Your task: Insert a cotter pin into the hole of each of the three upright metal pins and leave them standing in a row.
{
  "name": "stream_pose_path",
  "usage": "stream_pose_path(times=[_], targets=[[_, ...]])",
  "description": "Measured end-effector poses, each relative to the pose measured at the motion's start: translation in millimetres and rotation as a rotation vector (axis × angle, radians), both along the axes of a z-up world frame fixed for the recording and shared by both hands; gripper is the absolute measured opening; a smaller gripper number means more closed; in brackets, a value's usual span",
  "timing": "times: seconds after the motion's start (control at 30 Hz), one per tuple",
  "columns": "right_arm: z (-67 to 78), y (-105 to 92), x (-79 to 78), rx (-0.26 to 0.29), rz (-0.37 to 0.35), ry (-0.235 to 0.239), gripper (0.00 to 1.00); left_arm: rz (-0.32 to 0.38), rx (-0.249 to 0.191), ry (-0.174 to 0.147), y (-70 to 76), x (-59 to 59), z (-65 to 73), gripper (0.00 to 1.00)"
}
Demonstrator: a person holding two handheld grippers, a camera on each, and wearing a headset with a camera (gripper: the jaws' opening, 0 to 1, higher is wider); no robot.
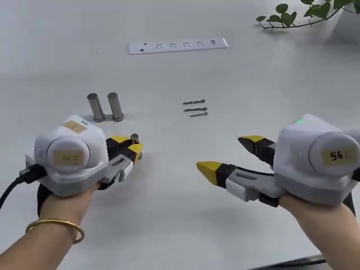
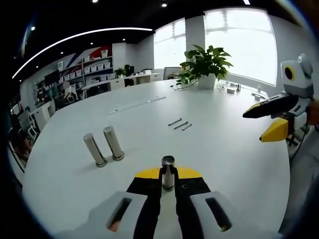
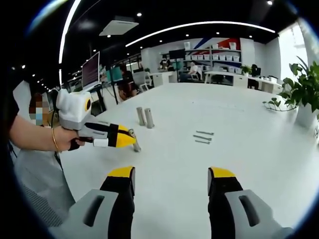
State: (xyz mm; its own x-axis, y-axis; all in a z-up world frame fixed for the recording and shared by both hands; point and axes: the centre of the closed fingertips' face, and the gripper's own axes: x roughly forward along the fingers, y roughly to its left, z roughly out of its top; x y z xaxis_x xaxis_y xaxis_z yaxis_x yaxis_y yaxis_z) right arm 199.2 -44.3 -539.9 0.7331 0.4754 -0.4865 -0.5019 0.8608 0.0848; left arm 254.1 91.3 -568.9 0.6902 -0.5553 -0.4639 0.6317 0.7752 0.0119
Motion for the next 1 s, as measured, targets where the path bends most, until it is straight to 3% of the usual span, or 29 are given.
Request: stream_pose_path(times=[0.33, 0.53, 0.73, 0.83, 0.9, 1.0], targets=[[-1.0, -0.4, 0.1, 0.001, 0.002, 0.007, 0.55, -0.001, -0.018, -0.002, -2.7, 2.1, 3.2, 0.08], [0.5, -1.4, 1.2, 0.004, 0.001, 0.003, 0.55, 0.009, -0.023, -0.004, -0.9, 5.9, 4.4, 0.15], [10.5, -3.6, 10.4, 0.008, 0.021, -0.012, 0.54, 0.015, -0.025, 0.0, 3.6, 3.6, 10.9, 0.28], [13.5, -3.8, 17.0, -0.037, 0.076, -0.014, 0.52, 0.026, -0.037, 0.009, 6.9, 0.8, 14.9, 0.34], [16.7, -2.2, 22.4, -0.032, 0.097, -0.005, 0.5, 0.041, -0.078, 0.014, 8.2, -1.0, 20.6, 0.38], [19.1, -1.7, 30.2, -0.044, 0.128, 0.007, 0.46, 0.061, -0.063, 0.034, 14.8, -4.7, 20.6, 0.47]])
